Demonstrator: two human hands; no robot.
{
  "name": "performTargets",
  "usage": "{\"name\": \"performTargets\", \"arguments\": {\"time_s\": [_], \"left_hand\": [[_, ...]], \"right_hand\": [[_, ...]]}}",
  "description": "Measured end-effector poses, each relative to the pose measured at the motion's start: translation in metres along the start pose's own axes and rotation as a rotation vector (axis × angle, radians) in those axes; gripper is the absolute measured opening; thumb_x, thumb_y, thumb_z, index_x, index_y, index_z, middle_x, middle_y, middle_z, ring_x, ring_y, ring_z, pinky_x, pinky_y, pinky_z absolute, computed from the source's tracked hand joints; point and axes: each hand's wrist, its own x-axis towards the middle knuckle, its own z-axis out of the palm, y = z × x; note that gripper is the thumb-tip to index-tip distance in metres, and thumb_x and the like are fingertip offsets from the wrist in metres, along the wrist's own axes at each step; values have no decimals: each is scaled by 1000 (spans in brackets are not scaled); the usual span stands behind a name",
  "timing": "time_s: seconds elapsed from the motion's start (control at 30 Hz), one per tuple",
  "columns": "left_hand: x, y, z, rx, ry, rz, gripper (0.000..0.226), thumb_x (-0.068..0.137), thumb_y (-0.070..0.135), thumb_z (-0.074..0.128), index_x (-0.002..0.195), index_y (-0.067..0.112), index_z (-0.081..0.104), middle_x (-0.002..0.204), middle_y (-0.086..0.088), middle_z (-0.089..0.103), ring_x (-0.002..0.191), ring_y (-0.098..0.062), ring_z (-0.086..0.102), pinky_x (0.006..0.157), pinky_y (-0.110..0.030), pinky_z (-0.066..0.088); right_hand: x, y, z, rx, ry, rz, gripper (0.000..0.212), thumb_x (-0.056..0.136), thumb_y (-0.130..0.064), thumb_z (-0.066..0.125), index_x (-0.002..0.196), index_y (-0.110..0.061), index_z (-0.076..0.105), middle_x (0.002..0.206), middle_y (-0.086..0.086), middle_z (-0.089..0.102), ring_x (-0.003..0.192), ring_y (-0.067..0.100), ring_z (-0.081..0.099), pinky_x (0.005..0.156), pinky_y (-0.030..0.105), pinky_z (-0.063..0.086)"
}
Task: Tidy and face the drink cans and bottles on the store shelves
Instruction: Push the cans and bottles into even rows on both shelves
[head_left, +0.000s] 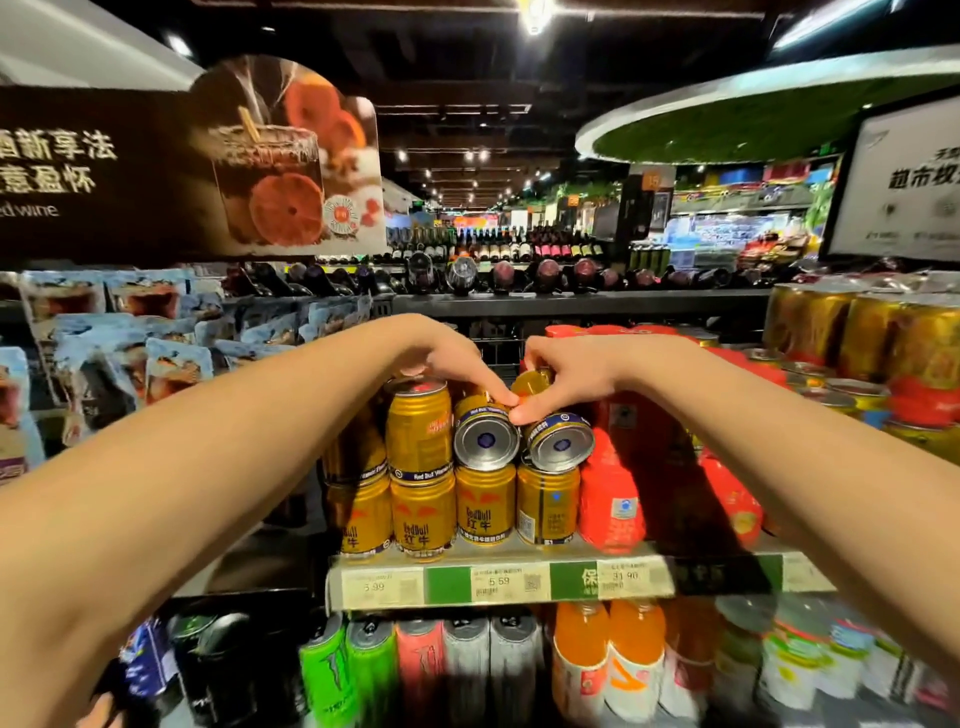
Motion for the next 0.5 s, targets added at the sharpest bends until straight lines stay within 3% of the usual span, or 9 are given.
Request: {"name": "performTargets", "arguments": {"time_s": [0.1,0.17,0.27,0.4,0.5], "left_hand": [[-6,1,-1,-74,-66,-21,69,81,63,70,126,11,60,131,-7,61,125,-32,58,105,-45,49],[-9,-2,-2,-159,-155,-35,71,76,60,75,126,10,64,129,-13,67,126,-38,58,109,-53,45],[-12,-4,-2,-256,-165,-49,62,77,50,79,123,11,65,126,-16,69,127,-38,58,112,-57,40],[-22,0,2,-305,-39,62,45,72,39,83,103,11,68,108,-14,73,94,-29,69,94,-47,53],[-26,-3,2,-249,91,167,70,52,45,96,104,7,68,103,-14,75,84,-25,70,86,-45,57]], "right_hand": [[-4,-3,0,9,29,-26,70,71,-65,75,112,-19,41,89,-9,51,82,13,52,67,32,41],[-6,-3,0,22,31,-37,71,72,-64,75,113,-19,39,89,-8,52,80,11,52,67,33,41],[-7,-2,1,35,61,-79,61,74,-62,75,104,-21,40,91,-7,53,82,15,52,65,32,40],[-10,0,-6,97,82,-128,49,74,-51,81,83,-22,43,82,-4,55,74,14,48,61,30,37],[-15,1,-9,120,79,-141,49,72,-46,85,84,-20,45,82,-2,56,73,14,49,62,30,38]]}}
